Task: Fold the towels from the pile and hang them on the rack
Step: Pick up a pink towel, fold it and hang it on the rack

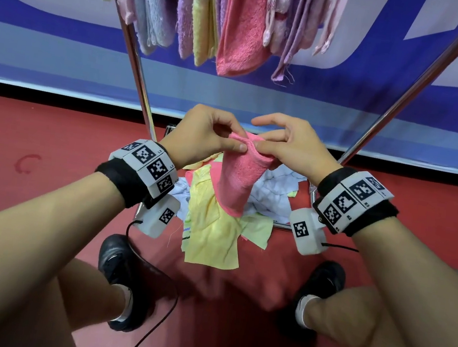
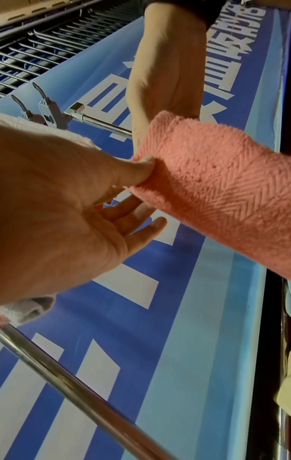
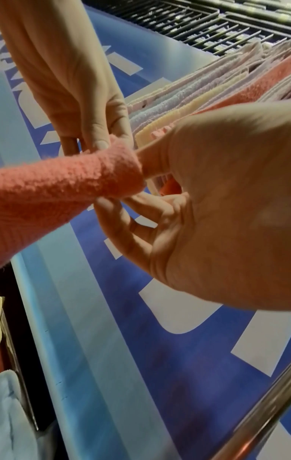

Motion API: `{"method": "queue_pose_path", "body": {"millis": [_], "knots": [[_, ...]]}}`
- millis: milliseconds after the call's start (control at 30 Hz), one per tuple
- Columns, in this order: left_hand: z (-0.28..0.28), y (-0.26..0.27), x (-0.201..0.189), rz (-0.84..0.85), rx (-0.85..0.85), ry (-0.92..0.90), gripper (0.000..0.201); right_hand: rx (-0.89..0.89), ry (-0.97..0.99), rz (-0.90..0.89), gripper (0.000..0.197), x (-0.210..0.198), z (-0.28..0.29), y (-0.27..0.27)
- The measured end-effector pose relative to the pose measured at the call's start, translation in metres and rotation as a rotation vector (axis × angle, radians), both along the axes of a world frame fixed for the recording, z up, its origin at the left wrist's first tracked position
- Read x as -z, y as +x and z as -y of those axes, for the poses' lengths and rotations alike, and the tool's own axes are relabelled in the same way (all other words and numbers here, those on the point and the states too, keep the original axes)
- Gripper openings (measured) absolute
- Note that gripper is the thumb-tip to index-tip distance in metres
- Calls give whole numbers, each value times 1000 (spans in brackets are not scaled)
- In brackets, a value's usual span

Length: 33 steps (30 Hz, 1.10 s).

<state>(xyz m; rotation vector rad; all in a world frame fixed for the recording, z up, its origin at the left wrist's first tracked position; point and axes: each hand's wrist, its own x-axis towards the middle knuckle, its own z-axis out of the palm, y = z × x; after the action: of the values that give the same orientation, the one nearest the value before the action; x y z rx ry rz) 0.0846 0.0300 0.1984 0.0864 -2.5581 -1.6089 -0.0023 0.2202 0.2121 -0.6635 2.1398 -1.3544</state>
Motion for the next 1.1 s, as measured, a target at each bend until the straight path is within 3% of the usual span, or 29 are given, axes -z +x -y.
{"method": "queue_pose_path", "body": {"millis": [67, 167, 300, 367, 433, 533, 667, 733, 833, 900, 1000, 1100], "knots": [[0, 0, 0, -30, -10, -1, 18, -21, -6, -13, 28, -1, 0, 2], [-2, 1, -1, -60, -19, 7, 21, -95, 87, -156, 36, 2, -2, 3], [-1, -4, 0, 33, -45, 77, 52, -138, 128, -309, 15, 2, -4, -2], [2, -5, -2, 164, 21, 47, 46, -183, 119, -347, 16, 0, -6, -4], [3, -3, -3, 266, 110, -1, 28, -197, 98, -362, 17, 0, -10, -6], [-2, 1, 0, 279, 189, -87, 9, -205, 64, -321, 19, 0, -14, -4], [-9, 5, 3, 223, 158, -62, 15, -165, -42, -241, 17, 0, -15, -4], [-14, 6, 2, 206, 135, -33, 22, -79, -117, -179, 16, 0, -16, -8], [-30, 6, -12, 126, 84, 9, 13, 158, -276, -69, 20, 2, -13, -13], [-37, 5, -26, 55, 35, 40, 17, 289, -435, 110, 34, 0, -9, -12], [-29, -2, -38, -11, -114, 75, 23, 165, -513, 502, 71, 3, 0, -1], [-15, -9, -34, -32, -210, 112, 25, 77, -301, 381, 47, 17, 6, 16]]}}
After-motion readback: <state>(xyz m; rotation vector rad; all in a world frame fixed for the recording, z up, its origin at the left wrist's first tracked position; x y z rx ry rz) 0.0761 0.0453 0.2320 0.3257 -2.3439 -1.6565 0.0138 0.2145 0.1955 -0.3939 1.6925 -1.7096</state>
